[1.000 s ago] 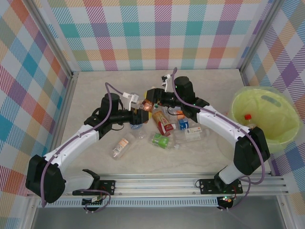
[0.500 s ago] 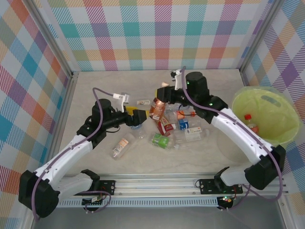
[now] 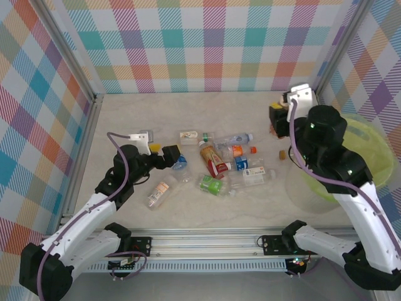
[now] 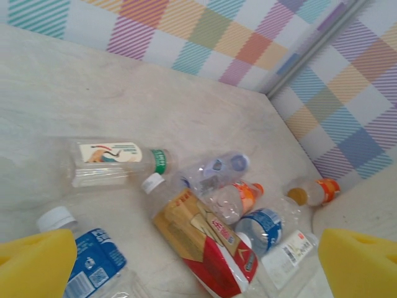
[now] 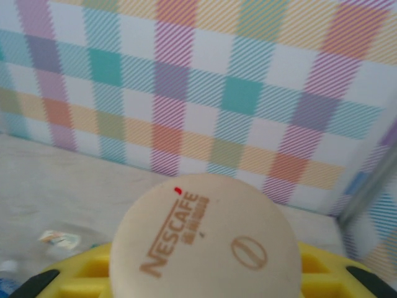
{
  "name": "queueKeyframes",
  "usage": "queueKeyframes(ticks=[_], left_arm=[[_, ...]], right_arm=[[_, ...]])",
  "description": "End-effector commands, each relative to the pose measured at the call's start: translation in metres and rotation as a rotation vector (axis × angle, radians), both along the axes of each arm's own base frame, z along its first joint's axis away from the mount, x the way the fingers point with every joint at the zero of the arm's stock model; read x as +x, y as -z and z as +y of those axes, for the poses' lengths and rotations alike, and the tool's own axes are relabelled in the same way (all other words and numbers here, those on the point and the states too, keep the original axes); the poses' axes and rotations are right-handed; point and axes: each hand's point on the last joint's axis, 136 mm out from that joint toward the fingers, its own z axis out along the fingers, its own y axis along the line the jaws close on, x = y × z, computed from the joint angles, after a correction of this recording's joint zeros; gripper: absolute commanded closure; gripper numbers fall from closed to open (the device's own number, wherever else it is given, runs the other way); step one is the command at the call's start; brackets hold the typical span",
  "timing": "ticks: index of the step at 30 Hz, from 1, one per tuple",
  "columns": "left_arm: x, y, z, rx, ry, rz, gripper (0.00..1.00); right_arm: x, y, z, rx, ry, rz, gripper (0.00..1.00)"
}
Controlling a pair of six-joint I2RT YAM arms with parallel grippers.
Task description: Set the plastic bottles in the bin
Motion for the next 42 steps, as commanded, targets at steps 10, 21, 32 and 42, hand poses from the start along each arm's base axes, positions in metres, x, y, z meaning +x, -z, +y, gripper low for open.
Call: queueKeyframes(ticks=[10, 21, 32, 42], left_arm=[[-0.014, 0.052, 0.033, 0.086, -0.152, 0.273, 0.0], [-0.068, 0.119, 0.056, 0.217, -0.2, 0.78, 0.0], [-0.097, 0.153, 0.065, 0.253, -0.205, 0.886, 0.0], [-0.091, 0.176, 0.064, 0.261, -0.208, 0.855, 0.0]], right_arm=[[-0.007, 0.017, -0.143, -0.131, 0.617, 0.043, 0.64], [0.013, 0.093, -0.179, -0.153, 0.796, 0.308, 0.48], [0.018, 0.108, -0.151, -0.033, 0.653, 0.374, 0.0], [0.029, 0.089, -0.069, 0.188, 0.221, 0.264, 0.0]])
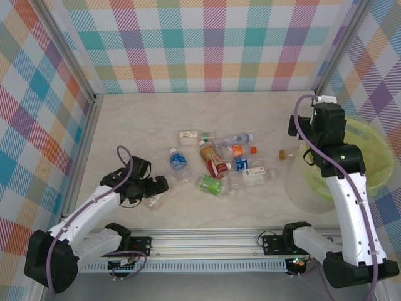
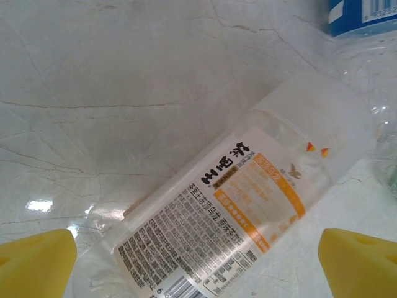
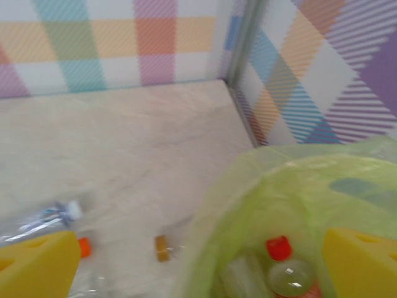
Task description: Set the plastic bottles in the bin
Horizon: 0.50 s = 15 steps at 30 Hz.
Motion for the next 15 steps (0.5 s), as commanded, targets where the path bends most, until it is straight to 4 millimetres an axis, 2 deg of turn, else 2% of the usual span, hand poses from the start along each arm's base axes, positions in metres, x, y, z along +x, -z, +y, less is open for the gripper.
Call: queueKeyframes(ticks=[1, 4, 6, 9, 15], left_arm=[[0.005, 0.008, -0.006, -0.021, 0.009, -0.014, 0.0], [0.006, 0.011, -0.007, -0.015, 0.025, -0.014, 0.0], [0.006, 0.012, -0.01, -0.015, 0.049, -0.009, 0.0], [0.001, 0.015, -0.022, -0.059, 0.097, 0.014, 0.0], [-0.013, 0.025, -0.026, 0.015, 0.139, 0.052, 0.0]], right_arm=[[0.003, -0.019, 0.052, 0.167, -0.255, -0.108, 0.0], [-0.003, -0.023, 0.103, 0.293, -0.525, -0.111, 0.0], [-0.008, -0.024, 0.128, 0.341, -0.646, -0.108, 0.0], [-0.007, -0.026, 0.147, 0.353, -0.716, -0.128, 0.0], [-0.002, -0.018, 0.167, 0.251, -0.761, -0.13, 0.0]])
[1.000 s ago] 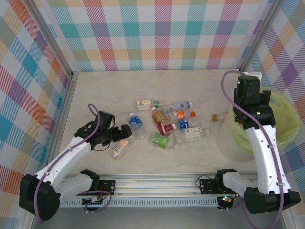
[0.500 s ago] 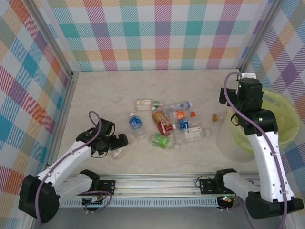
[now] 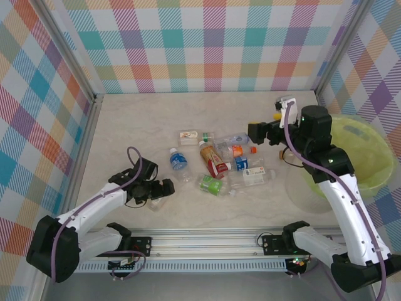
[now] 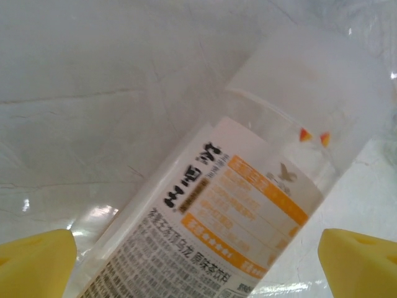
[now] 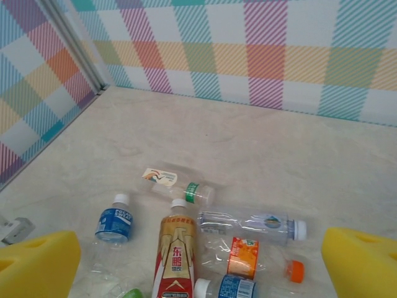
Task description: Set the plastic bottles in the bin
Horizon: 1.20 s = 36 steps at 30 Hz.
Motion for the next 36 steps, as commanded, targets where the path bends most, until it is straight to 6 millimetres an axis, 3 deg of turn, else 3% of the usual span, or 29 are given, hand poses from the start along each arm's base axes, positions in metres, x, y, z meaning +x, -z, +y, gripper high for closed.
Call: queueKeyframes(ticks=[1, 10, 20, 23, 26, 30, 36], left_arm=[[-0.01, 0.006, 0.0, 0.053, 0.036, 0.01, 0.0], [-0.022, 0.022, -0.006, 0.186, 0.151, 0.027, 0.01], [-0.016, 0.03, -0.008, 0.353, 0.256, -0.045, 0.22], [-0.014, 0.028, -0.015, 0.336, 0.277, -0.072, 0.34], [-0.009, 0.019, -0.018, 0.312, 0.28, -0.12, 0.46], [-0.006, 0.004, -0.029, 0.238, 0.303, -0.185, 0.54], [0.013, -0.053, -0.048, 0.134, 0.249, -0.301, 0.62]], right_arm=[[0.005, -0.009, 0.013, -0.05, -0.038, -0.085, 0.0], [0.016, 0.017, 0.025, -0.184, -0.023, -0.053, 0.0], [0.021, 0.011, 0.018, -0.177, 0.033, -0.11, 0.0], [0.018, 0.008, 0.018, -0.154, 0.034, -0.135, 0.0], [0.016, 0.008, 0.018, -0.138, 0.034, -0.15, 0.0], [0.015, 0.009, 0.018, -0.119, 0.036, -0.149, 0.0], [0.02, 0.01, 0.02, -0.074, 0.05, -0.161, 0.0]])
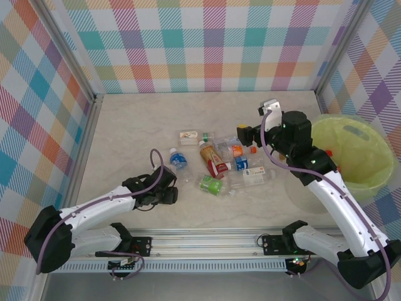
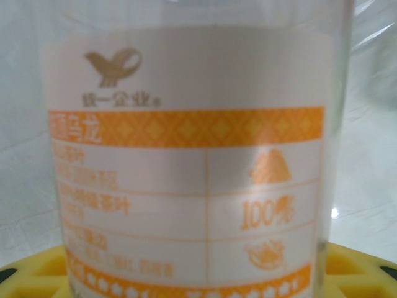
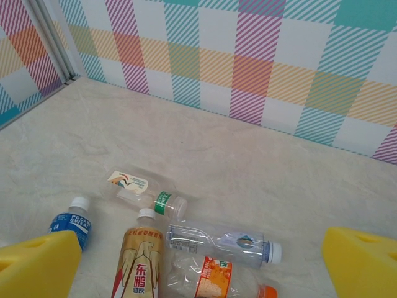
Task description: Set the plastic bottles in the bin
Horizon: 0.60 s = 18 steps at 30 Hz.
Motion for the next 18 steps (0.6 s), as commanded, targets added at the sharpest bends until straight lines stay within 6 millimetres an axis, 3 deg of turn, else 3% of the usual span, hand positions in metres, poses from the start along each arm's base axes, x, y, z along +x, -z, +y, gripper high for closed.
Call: queueKeyframes(ticks=[1, 7, 10, 14, 18], left_arm=[[0.015, -0.045, -0.018, -0.093, 0.007, -0.105, 0.64], [0.032, -0.095, -0.047, -0.246, 0.111, -0.279, 0.7], [0.042, -0.115, -0.071, -0.332, 0.177, -0.315, 0.7], [0.052, -0.147, -0.119, -0.482, 0.291, -0.327, 0.71], [0.065, -0.16, -0.15, -0.623, 0.324, -0.369, 0.71]], right_arm=[[0.002, -0.017, 0.002, 0.064, 0.01, -0.06, 0.0], [-0.003, -0.018, 0.015, 0.118, -0.058, -0.048, 0.0], [-0.004, -0.019, 0.02, 0.167, -0.071, -0.01, 0.01], [-0.007, -0.022, 0.029, 0.25, -0.096, 0.048, 0.0], [-0.005, -0.017, 0.035, 0.279, -0.101, 0.113, 0.0]])
